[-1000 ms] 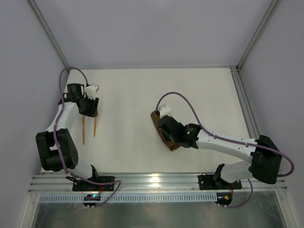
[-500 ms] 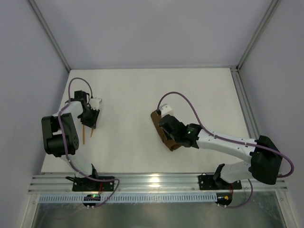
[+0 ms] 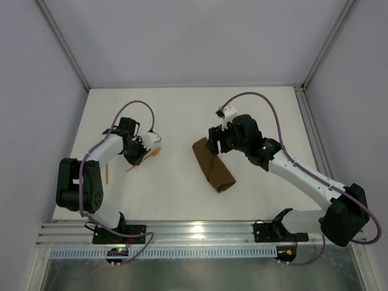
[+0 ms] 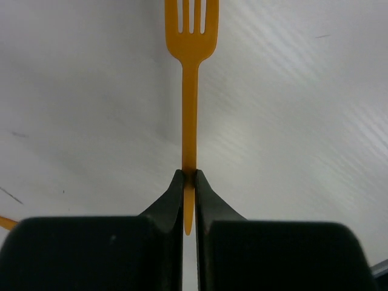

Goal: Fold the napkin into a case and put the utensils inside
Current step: Pick up the fork from the corner of the board, then pass from the left arm to the right

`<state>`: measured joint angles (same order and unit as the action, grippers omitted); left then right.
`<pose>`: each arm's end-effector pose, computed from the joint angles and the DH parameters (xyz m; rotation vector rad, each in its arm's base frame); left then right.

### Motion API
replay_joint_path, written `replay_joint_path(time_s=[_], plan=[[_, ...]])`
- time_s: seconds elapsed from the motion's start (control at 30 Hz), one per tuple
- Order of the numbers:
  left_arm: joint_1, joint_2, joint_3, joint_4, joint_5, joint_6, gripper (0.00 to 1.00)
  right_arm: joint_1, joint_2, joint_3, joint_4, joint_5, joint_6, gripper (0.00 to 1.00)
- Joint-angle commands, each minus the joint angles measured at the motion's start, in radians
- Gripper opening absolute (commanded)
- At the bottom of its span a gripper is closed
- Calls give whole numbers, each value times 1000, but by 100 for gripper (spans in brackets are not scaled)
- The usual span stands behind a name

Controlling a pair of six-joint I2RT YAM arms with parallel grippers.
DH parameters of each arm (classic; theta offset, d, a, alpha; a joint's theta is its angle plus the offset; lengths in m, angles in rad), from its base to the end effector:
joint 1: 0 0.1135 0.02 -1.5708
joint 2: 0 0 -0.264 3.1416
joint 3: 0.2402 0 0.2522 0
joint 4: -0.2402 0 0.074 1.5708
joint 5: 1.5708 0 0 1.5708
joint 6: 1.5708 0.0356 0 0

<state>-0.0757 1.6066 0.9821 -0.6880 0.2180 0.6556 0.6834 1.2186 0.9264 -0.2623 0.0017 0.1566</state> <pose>0.2896 -0.0297 0.1776 1.0482 2.6253 -0.1915 0.2125 0.1729 0.2905 -0.5628 2.0910 0.4901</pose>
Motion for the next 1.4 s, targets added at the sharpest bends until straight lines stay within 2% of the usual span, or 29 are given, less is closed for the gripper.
replay_joint_path(time_s=[0.0,0.07,0.13,0.2,0.23,0.3,0.37,0.6,0.9,1.03,1.1,1.23,1.33,1.37], plan=[[-102,-97,1,-117,3,249,0,-65,117,138,109,-380,-29,73],[-192,-131,21,-163,36,307,0,-71,185,215,95,-448,-13,82],[-261,-155,44,-261,81,404,0,-76,273,274,61,-550,-14,84],[-317,-203,69,-298,72,440,0,-79,323,296,45,-604,9,84],[-387,-230,73,-320,51,452,0,-81,370,314,34,-673,14,82],[-456,-246,90,-344,21,458,0,-81,407,313,55,-742,64,79],[-525,-249,112,-386,17,463,0,-74,443,281,89,-817,98,72],[-668,-215,118,-357,-108,472,0,5,415,186,81,-804,84,69],[-704,-206,139,-328,-104,486,0,62,412,65,55,-815,35,62],[-710,-206,141,-311,-109,481,0,68,412,40,70,-816,46,49],[-719,-201,141,-303,-111,478,0,68,417,38,89,-818,55,48],[-731,-197,139,-283,-115,473,0,76,430,45,106,-825,73,36],[-734,-194,138,-259,-121,469,0,77,432,43,109,-824,83,23],[-736,-194,138,-257,-120,469,0,77,429,42,109,-819,84,16]])
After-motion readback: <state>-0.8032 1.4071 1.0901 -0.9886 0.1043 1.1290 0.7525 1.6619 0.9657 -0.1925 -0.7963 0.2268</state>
